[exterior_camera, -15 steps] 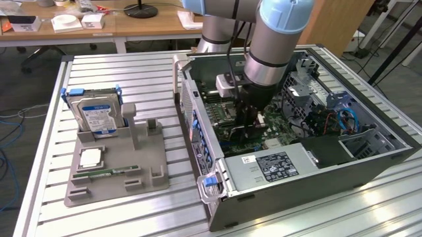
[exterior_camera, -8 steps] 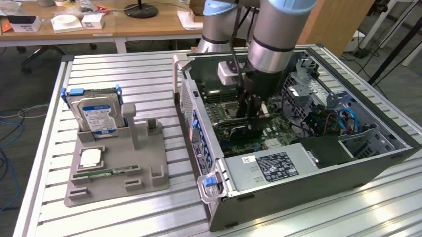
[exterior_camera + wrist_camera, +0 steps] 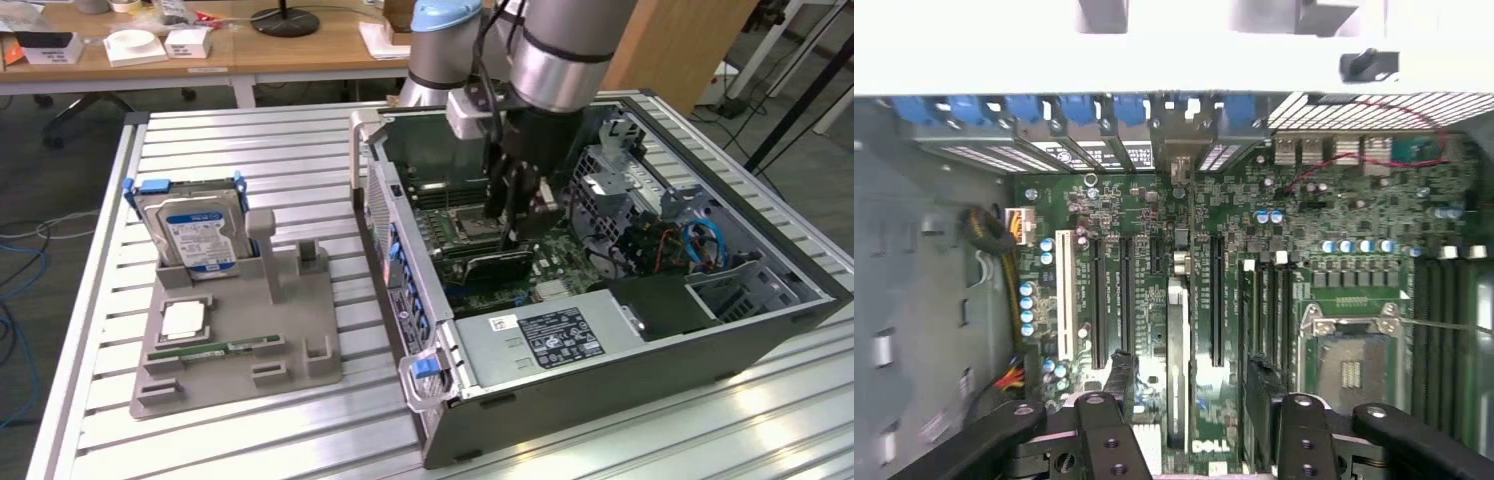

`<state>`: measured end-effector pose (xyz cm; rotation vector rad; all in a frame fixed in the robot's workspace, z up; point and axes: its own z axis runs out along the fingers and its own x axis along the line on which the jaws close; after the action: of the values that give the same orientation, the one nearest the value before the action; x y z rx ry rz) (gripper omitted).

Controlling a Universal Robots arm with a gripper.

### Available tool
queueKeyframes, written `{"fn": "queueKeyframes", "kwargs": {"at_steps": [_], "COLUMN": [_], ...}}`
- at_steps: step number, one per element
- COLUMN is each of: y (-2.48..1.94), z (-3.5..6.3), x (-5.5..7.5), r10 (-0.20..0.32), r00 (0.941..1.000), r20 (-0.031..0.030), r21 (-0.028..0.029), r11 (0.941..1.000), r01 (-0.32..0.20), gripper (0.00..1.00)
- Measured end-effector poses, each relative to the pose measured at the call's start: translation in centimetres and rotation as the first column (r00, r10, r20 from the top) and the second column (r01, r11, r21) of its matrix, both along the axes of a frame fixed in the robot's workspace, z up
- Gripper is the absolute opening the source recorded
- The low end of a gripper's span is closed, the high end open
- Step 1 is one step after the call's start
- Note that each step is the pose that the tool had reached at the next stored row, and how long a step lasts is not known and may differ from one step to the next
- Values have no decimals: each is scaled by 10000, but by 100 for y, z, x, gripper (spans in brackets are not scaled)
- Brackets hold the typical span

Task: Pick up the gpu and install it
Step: 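Insert the gpu into the slot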

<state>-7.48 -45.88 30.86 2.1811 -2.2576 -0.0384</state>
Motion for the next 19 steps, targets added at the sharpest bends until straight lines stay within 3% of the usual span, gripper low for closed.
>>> {"fn": "queueKeyframes", "kwargs": {"at_steps": [10, 12, 14, 19], "y": [0, 0, 0, 0], "z": [49, 49, 49, 49], "x": [0, 0, 0, 0], "r10": [0, 1, 1, 1], "r00": [10000, 10000, 10000, 10000], "r20": [-1, -1, -1, -1], "r21": [-1, -1, -1, -1], "r11": [10000, 10000, 10000, 10000], "r01": [0, -1, -1, -1], "gripper": [56, 43, 43, 20]}}
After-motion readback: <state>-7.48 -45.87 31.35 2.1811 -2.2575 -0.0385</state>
